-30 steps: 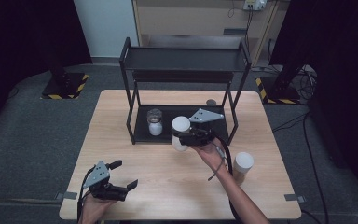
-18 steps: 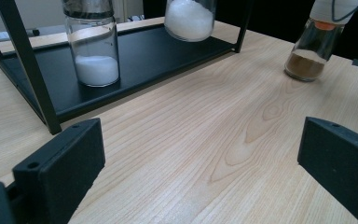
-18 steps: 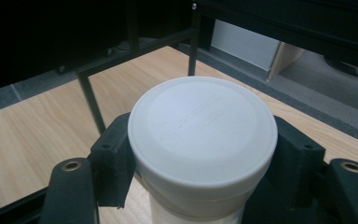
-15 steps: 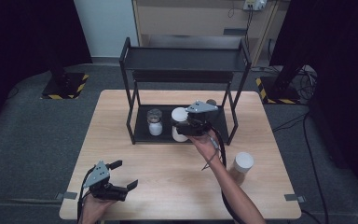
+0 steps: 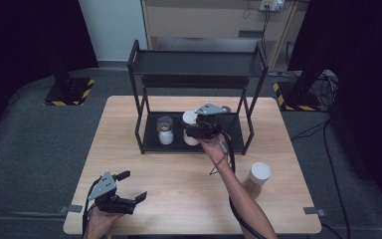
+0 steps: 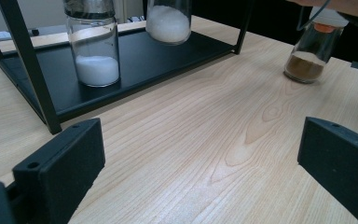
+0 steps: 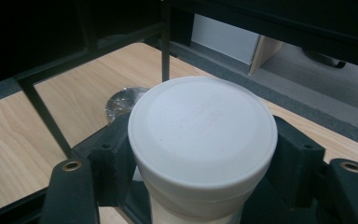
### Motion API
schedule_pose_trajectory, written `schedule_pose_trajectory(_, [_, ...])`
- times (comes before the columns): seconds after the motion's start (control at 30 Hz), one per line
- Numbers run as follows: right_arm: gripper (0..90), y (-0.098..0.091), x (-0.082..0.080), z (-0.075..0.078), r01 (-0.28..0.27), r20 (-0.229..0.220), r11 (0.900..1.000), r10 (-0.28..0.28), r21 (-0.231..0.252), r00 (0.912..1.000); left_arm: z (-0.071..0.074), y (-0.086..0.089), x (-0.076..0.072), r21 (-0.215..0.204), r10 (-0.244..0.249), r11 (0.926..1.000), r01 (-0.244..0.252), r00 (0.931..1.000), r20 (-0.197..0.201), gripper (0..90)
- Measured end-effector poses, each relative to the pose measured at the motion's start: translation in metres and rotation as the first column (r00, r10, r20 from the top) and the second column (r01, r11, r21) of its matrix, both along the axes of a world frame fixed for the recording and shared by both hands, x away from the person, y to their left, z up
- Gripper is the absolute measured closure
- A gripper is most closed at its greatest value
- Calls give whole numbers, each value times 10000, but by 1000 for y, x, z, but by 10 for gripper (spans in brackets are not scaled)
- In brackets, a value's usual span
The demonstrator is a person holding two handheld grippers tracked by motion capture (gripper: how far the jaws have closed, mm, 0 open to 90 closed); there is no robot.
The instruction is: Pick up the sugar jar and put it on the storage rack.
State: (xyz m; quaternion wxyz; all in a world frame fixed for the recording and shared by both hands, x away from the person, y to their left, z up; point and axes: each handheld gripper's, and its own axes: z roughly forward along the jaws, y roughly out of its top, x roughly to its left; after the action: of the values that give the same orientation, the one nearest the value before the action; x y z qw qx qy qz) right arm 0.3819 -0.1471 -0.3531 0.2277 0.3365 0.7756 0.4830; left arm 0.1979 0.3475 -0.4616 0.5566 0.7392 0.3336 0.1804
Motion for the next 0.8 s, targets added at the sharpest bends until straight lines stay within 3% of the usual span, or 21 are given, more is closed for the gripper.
schedule_pose_trajectory(0.3, [337, 6, 11, -13, 347, -56, 9994, -347, -12, 9994, 0, 1, 1, -12, 9, 10000, -9, 10000, -43, 0])
schedule_pose_trajectory(0.8, [338, 11, 21, -29, 451, -305, 9989, -453, -88, 9985, -1, 1, 1, -12, -12, 10000, 12, 10000, -41, 0])
